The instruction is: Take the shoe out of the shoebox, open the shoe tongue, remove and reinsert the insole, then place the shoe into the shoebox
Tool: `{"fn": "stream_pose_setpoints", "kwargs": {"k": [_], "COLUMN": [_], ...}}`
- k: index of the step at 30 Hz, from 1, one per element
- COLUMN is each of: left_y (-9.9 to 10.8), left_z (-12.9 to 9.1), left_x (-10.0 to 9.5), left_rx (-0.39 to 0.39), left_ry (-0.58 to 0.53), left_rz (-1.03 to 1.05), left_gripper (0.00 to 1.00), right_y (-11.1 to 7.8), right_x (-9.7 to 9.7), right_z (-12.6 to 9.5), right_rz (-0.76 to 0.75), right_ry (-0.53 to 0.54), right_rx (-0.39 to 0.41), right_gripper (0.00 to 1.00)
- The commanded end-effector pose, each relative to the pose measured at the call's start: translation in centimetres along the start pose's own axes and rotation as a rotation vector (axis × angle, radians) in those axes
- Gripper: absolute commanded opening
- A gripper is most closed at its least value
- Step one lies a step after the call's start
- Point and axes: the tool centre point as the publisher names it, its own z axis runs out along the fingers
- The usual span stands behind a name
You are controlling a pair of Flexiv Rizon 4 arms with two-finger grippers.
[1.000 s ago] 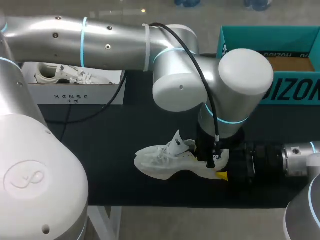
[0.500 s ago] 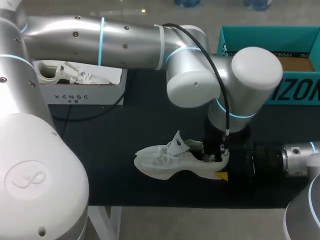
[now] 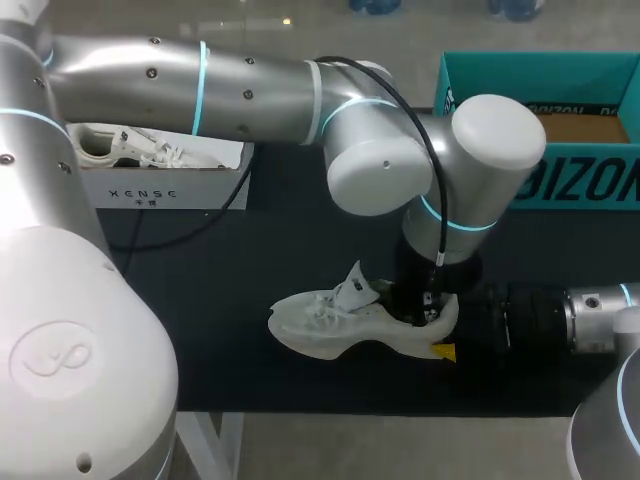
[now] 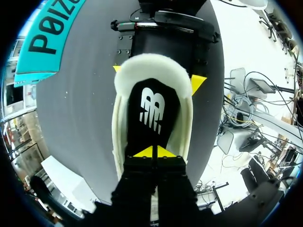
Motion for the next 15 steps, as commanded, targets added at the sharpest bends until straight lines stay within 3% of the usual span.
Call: {"fn": "stream_pose_setpoints", "kwargs": {"k": [1, 15], "left_y": [0.7, 1.1], "left_z": [0.6, 1.9], "left_x": [0.4, 0.8], "left_rx": [0.007, -0.011], "left_ry": [0.004, 0.020], "left_rz": [0.018, 0.030], "left_gripper": [0.00, 0.00], "right_y": [-0.2, -0.2], "right_x": [0.0, 0.0], "right_z": [0.2, 0.2], "right_rz": [0.000, 0.000], "right_ry": [-0.002, -0.002], "right_rx": [0.003, 0.003], "right_gripper": [0.00, 0.00]}}
